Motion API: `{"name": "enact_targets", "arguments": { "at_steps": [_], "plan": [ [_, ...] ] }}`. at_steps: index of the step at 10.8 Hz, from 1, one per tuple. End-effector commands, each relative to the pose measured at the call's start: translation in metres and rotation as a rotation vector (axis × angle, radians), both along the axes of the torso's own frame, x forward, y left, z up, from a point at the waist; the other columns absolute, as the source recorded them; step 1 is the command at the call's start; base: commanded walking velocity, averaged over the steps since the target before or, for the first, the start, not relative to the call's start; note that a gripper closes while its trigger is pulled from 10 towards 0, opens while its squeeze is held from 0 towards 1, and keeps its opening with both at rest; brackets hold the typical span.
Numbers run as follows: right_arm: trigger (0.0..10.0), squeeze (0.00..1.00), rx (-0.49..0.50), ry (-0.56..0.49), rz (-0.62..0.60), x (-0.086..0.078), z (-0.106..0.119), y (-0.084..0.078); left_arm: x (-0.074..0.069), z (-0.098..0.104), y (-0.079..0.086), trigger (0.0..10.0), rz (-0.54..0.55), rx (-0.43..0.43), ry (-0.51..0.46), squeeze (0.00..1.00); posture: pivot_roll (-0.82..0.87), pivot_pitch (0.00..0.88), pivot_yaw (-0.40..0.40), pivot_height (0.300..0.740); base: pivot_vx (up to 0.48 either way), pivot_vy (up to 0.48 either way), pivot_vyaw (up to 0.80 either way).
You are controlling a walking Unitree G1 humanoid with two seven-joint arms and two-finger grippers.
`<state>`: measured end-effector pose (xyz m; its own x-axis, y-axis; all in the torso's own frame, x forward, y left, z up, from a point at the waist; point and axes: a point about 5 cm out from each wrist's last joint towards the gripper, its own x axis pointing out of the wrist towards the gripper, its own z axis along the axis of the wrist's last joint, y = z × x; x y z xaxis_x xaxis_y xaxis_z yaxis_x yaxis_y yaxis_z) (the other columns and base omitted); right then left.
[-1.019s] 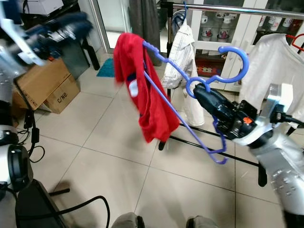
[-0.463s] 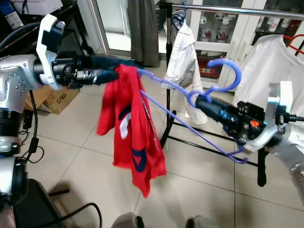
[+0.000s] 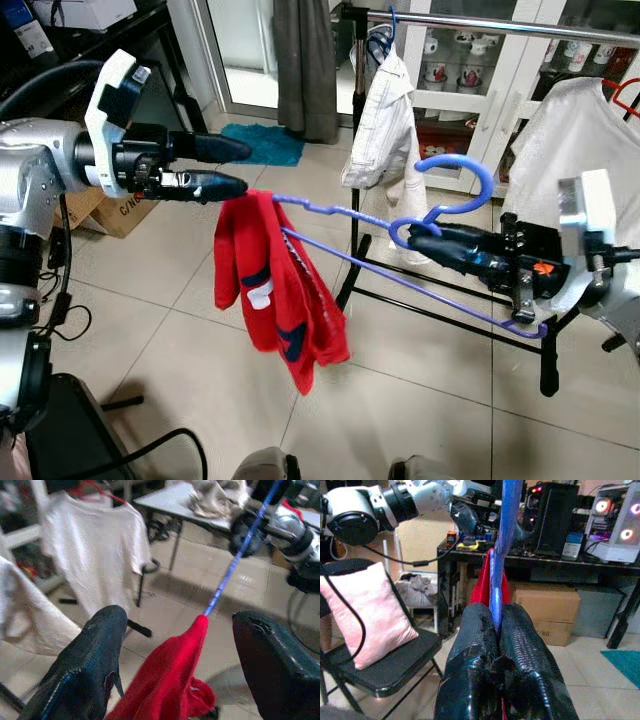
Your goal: Hang hanger
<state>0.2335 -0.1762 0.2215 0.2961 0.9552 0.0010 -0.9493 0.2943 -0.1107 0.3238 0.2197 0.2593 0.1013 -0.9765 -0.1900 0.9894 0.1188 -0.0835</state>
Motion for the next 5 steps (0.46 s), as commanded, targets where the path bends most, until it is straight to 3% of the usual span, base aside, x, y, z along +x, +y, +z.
{"name": "enact_targets", "arguments": {
  "at_steps": [1,3,5],
  "plan": [
    [0.0,0.0,-0.011,-0.034,0.035,-0.003,0.004,0.006,-0.003,-0.008,-0.002,10.0,-0.022,0.035,0.012,0.0,-0.08,0.0,0.084,0.74,0.0,0.0,0.0],
    [0.0,0.0,-0.033,-0.031,0.054,-0.005,0.001,0.01,-0.005,-0.024,-0.015,10.0,-0.085,0.088,0.024,0.0,-0.09,0.0,0.087,0.74,0.0,0.0,0.0],
    [0.0,0.0,-0.039,-0.035,0.062,-0.006,0.0,0.012,-0.002,-0.038,-0.017,10.0,-0.098,0.201,-0.046,0.0,-0.1,0.0,0.089,0.74,0.0,0.0,0.0]
  ]
}}
